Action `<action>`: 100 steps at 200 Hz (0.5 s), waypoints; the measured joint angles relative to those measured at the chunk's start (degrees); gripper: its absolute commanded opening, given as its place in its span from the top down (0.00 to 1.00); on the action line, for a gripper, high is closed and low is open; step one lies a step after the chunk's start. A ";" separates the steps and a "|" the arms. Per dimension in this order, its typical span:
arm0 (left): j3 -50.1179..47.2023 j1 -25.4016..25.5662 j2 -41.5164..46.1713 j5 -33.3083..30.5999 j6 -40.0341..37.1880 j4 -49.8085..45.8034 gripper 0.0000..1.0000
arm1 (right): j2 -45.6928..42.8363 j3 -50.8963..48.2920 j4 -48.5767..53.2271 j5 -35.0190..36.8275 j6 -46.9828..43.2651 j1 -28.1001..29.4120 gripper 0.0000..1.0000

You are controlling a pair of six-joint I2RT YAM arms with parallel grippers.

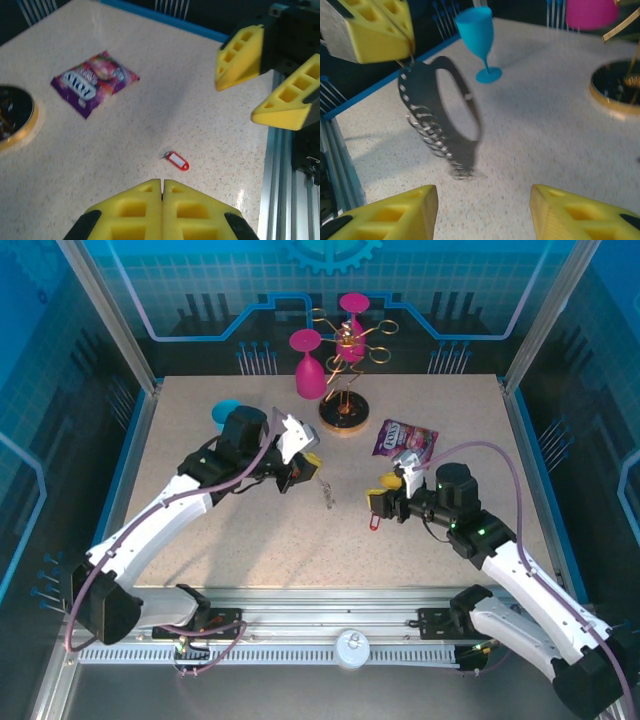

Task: Put the keys on the keyring

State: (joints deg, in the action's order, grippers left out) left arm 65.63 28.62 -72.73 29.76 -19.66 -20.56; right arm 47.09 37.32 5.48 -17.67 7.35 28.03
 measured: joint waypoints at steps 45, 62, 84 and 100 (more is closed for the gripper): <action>-6.58 0.02 4.07 7.67 -2.80 11.80 1.00 | 0.79 -1.62 -10.95 -5.22 -5.09 1.66 0.58; -8.50 0.02 4.39 10.40 -2.97 16.37 1.00 | 2.14 -1.64 -14.86 -7.54 -7.02 1.70 0.63; -11.74 0.04 4.70 13.60 -2.78 23.76 1.00 | 4.04 -1.84 -20.15 -10.95 -8.68 1.97 0.67; -14.34 0.04 4.87 15.32 -2.49 29.11 1.00 | 5.27 -1.88 -23.12 -13.05 -9.97 2.03 0.69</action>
State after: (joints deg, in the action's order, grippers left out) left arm 51.29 28.67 -67.85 45.08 -22.15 8.56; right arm 52.36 35.44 -17.65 -30.72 -2.61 30.06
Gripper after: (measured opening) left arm 0.049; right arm 0.324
